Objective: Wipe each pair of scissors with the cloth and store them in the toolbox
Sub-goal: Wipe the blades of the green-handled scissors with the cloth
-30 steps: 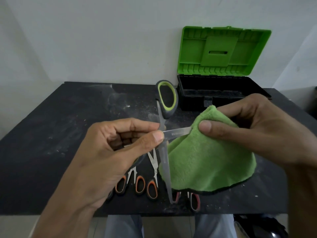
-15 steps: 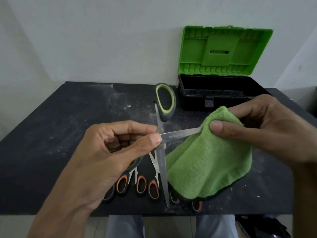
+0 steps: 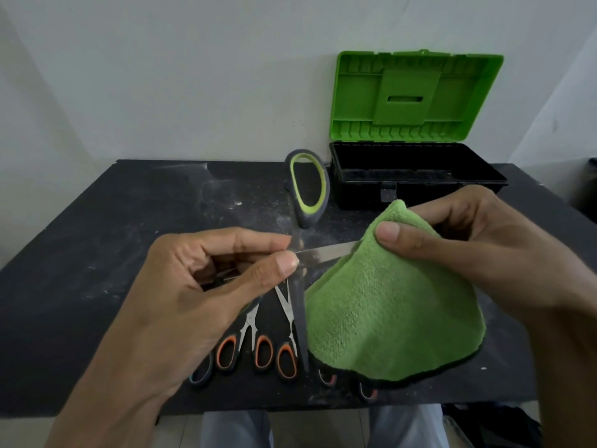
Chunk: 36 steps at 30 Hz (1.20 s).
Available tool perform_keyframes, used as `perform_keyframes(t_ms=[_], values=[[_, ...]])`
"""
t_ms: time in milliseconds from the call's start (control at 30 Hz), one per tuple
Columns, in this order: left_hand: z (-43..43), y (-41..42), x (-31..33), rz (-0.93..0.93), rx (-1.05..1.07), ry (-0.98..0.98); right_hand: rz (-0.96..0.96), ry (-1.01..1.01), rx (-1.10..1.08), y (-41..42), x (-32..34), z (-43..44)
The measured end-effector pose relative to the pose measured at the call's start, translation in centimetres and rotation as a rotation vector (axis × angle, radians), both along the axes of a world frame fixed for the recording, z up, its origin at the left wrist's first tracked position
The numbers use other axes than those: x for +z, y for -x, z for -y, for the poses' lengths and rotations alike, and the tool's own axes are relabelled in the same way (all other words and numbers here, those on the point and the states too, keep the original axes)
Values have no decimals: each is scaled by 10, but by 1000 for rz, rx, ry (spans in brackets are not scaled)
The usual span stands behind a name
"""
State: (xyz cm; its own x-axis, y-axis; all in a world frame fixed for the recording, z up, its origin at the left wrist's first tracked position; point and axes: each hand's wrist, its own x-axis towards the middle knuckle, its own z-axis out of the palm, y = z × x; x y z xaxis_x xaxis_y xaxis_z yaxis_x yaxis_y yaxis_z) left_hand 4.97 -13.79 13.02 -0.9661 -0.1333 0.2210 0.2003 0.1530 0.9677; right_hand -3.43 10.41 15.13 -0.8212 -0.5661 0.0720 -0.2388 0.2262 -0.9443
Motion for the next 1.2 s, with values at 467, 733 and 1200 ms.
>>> perform_keyframes(t_ms=[467,733,1200], values=[[7,0,-2,-5,-18,-37,-29,49,14,3,-2,-8],[6,2,0,20,-70,-95,-137,94,-21,3,-6,-9],[-1,6,2,-16,34,48,-245,0,-37,7,-8,-11]])
